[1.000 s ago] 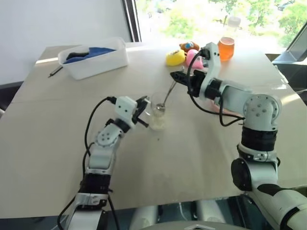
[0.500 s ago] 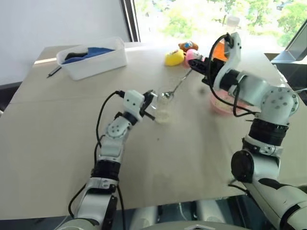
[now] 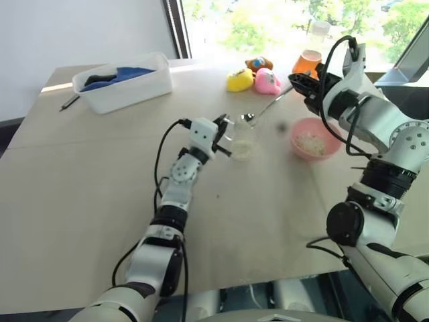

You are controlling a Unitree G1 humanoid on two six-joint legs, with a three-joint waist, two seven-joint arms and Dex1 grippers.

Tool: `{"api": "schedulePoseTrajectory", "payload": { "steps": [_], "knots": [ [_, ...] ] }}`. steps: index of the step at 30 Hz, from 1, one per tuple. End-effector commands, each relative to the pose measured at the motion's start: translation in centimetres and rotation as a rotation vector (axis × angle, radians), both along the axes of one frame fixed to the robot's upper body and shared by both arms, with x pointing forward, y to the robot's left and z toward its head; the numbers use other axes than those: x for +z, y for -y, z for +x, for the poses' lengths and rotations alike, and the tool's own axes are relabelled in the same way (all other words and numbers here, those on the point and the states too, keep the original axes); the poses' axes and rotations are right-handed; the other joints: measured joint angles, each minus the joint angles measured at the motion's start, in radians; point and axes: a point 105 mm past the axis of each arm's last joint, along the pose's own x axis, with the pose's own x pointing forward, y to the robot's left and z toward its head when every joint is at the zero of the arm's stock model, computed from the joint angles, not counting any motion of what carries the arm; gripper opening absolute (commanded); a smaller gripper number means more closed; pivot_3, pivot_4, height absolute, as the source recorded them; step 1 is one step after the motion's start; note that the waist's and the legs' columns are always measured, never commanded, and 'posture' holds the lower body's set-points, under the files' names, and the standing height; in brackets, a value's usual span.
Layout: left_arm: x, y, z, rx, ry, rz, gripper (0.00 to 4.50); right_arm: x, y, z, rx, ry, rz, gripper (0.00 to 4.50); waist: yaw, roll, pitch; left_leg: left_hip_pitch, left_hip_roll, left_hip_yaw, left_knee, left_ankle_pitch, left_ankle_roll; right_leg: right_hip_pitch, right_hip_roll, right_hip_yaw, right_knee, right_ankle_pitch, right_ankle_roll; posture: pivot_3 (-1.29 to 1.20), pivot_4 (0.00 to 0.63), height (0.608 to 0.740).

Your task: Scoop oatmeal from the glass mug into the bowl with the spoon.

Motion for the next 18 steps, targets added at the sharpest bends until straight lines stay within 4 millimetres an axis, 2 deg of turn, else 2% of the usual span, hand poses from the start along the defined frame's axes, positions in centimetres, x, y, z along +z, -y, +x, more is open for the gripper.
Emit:
{"api": "schedulePoseTrajectory", "payload": {
  "steps": [1, 8, 12, 18],
  "knots": [
    [2.4, -0.2, 0.0, 0.012, 0.101, -0.046, 0.04, 1.9, 1.6, -0.3, -0.053, 0.050, 0.046, 0.00, -0.001, 0.000, 0.000, 0.000, 0.000, 0.000, 0.000, 0.000, 0.000, 0.000, 0.000, 0.000, 0.000, 0.000, 0.000, 0.00, 0.150, 0.740],
    [2.4, -0.7, 0.6, 0.034, 0.066, -0.121, 0.04, 2.1, 2.7, -0.6, -0.084, 0.031, 0.137, 0.00, -0.001, 0.000, 0.000, 0.000, 0.001, 0.000, 0.000, 0.000, 0.000, 0.000, 0.000, 0.000, 0.000, 0.000, 0.000, 0.00, 0.150, 0.740],
    [2.8, -0.1, 0.7, 0.009, 0.077, -0.120, 0.04, 1.9, 3.1, -0.5, -0.093, 0.001, 0.211, 0.00, 0.000, 0.000, 0.000, 0.000, 0.001, 0.000, 0.000, 0.000, 0.000, 0.000, 0.000, 0.000, 0.000, 0.000, 0.000, 0.00, 0.150, 0.740],
    [3.2, 0.8, 0.8, -0.019, 0.080, -0.123, 0.04, 1.2, 2.7, -0.5, -0.095, -0.052, 0.290, 0.00, -0.002, 0.000, 0.000, -0.001, 0.001, 0.000, 0.000, 0.000, 0.000, 0.000, 0.000, 0.000, 0.000, 0.000, 0.000, 0.00, 0.150, 0.740]
  ]
}}
